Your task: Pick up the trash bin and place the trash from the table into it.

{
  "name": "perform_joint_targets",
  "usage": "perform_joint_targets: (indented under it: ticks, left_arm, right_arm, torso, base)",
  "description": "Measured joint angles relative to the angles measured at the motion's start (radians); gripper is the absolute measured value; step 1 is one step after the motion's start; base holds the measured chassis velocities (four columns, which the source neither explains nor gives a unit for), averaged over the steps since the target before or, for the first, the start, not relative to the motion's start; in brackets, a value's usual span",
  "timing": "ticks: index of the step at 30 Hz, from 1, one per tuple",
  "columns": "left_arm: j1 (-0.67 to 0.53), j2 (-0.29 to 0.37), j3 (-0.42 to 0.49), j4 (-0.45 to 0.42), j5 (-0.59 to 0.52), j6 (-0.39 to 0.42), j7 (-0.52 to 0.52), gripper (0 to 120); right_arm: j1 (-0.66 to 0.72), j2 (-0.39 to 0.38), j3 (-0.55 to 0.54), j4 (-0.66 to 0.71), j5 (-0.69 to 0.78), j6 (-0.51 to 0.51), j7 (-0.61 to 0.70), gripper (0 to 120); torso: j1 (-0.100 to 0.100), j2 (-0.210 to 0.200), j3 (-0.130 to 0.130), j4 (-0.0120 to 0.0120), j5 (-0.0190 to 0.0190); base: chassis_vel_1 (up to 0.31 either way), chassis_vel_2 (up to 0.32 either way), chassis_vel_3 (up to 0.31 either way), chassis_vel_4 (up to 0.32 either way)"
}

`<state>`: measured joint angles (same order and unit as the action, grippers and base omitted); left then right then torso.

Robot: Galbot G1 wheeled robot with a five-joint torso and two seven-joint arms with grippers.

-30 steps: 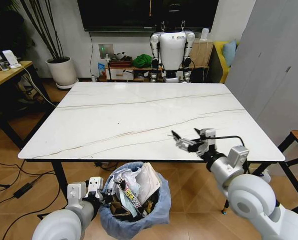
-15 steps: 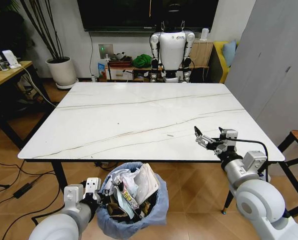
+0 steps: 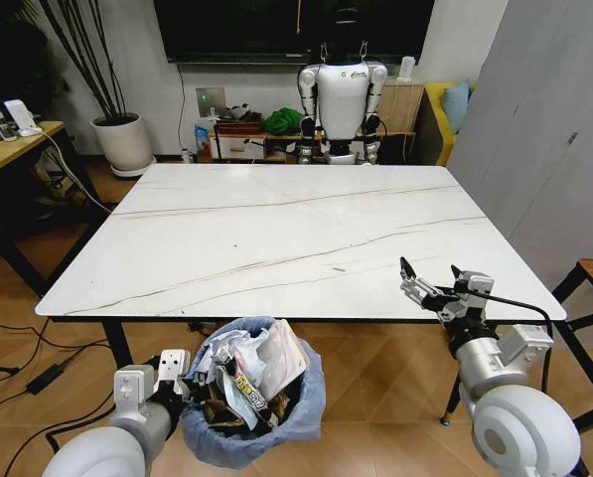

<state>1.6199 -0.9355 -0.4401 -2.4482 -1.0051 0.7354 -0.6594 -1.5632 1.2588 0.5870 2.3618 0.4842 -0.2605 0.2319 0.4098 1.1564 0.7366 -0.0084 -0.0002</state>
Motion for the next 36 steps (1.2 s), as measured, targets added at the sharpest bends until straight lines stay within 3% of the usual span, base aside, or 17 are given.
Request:
perform_joint_targets:
  ticks: [2, 4, 12, 28, 36]
  left_arm:
    - [0.004, 0.000, -0.004, -0.002, 0.001, 0.000, 0.000, 0]
    - [0.011, 0.003, -0.013, -0.009, 0.000, 0.000, 0.001, 0]
    - [0.021, 0.008, -0.015, -0.014, -0.003, 0.000, 0.002, 0]
    - [0.016, 0.010, -0.011, -0.015, -0.005, 0.000, 0.002, 0]
    - [0.014, 0.011, -0.010, -0.015, -0.006, 0.000, -0.003, 0]
  right_arm:
    - [-0.012, 0.005, 0.001, -0.007, -0.015, 0.027, -0.013, 100]
    - [-0.054, 0.024, 0.001, -0.024, -0.061, 0.124, -0.055, 100]
    - [-0.157, 0.056, -0.008, -0.038, -0.193, 0.238, -0.082, 100]
    - [-0.290, 0.083, 0.035, -0.018, -0.217, 0.290, -0.132, 100]
    - [-0.282, 0.086, 0.018, -0.016, -0.213, 0.286, -0.132, 100]
  torso:
    - [0.000, 0.000, 0.000, -0.0002, 0.0001]
    - [0.000, 0.000, 0.000, -0.0001, 0.0001]
    - [0.000, 0.000, 0.000, -0.0002, 0.0000]
    - [0.000, -0.001, 0.000, -0.0003, 0.0001]
    - [-0.014, -0.031, -0.016, -0.0002, 0.0001]
  base:
    - [0.000, 0.000, 0.000, 0.000]
    - [0.000, 0.000, 0.000, 0.000]
    - [0.000, 0.000, 0.000, 0.000]
    - [0.000, 0.000, 0.000, 0.000]
    - [0.000, 0.000, 0.000, 0.000]
